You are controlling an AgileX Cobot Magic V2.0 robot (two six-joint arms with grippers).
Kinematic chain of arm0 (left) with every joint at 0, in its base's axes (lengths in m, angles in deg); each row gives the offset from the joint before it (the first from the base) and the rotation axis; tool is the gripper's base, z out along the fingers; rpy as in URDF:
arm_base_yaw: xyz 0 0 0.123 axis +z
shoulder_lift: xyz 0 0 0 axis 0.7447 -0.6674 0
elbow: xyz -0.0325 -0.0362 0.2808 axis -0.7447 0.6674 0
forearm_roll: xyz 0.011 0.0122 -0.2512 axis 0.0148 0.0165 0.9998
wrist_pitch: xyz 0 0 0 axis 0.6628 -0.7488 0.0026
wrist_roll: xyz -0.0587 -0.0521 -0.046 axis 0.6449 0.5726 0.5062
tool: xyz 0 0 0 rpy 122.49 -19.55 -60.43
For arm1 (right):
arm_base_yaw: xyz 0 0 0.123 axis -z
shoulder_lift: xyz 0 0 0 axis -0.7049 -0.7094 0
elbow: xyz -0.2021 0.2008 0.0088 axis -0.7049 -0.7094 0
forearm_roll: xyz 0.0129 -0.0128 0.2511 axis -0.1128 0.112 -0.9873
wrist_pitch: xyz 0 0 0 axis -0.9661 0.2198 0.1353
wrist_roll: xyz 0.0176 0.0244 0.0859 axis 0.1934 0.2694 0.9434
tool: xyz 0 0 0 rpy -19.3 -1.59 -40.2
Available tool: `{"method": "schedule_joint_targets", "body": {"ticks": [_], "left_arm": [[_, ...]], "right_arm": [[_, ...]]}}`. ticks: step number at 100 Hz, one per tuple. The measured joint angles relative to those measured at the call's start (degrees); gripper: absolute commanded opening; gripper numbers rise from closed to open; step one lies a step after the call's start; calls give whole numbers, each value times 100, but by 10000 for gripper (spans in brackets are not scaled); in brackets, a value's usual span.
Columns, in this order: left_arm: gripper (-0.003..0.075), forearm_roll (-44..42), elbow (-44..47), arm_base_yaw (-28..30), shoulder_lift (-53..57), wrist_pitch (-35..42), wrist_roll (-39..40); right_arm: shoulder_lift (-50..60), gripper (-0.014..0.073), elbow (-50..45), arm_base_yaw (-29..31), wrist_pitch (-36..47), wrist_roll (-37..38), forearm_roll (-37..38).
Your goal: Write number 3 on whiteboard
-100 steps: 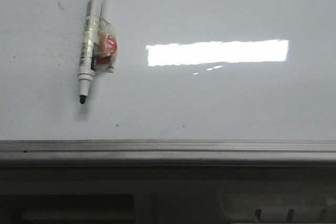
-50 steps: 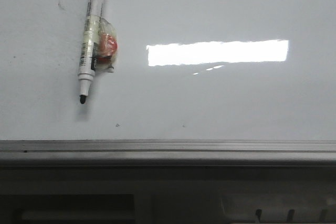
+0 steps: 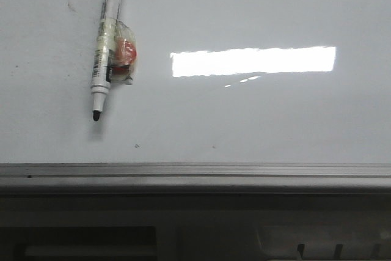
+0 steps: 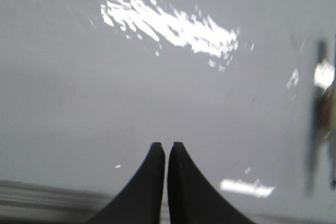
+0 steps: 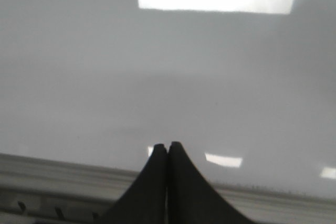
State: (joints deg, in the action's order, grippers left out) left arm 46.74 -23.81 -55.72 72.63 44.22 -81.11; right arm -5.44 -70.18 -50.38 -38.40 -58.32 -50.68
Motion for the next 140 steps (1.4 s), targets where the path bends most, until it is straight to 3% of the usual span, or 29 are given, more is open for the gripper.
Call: {"method": "schedule_joint_targets", "body": {"ticks": [12, 25, 38, 52, 63, 70, 76, 84, 91, 100, 109, 116, 140], "left_arm": [[-21, 1523, 0, 0, 0, 481, 0], [-21, 2674, 0, 0, 0, 714, 3], [-21, 2992, 0, 0, 0, 813, 3], [-21, 2837, -69, 0, 0, 729, -32], [-16, 1821, -594, 0, -141, 224, -248], [50, 846, -1204, 0, -593, -329, -330], [197, 30, -1830, 0, -1202, -905, -382], [405, -549, -2575, 0, -2080, -1839, -557], [498, -663, -3142, 0, -2885, -2558, -732], [473, -375, -3653, -27, -3800, -3193, -1000], [393, 280, -3886, -212, -4504, -3460, -1441], [372, 689, -3924, -456, -4932, -3470, -1727], [372, 951, -3938, -1594, -5936, -2537, -1867]], "right_arm": [[0, -62, 0, 0, 1054, 0, -599], [0, -62, 0, 0, 1888, 10, -1830], [0, -62, 0, 0, 2288, 21, -3299], [0, -62, 11, 0, 2534, 29, -4018], [0, -59, 435, 0, 1577, 51, -3841], [-195, -50, 940, -21, 904, 51, -3456], [-448, 5, 1413, -21, 358, 13, -3138], [-929, 179, 1941, -21, -155, -14, -2898], [-1362, 346, 2356, -21, -516, -24, -2806], [-1860, 465, 2838, -21, -964, -33, -2758], [-2296, 472, 3233, -21, -1299, -33, -2745], [-2517, 472, 3444, -21, -1406, -124, -2745], [-2673, 472, 3583, -21, -1475, -409, -2745]]}}
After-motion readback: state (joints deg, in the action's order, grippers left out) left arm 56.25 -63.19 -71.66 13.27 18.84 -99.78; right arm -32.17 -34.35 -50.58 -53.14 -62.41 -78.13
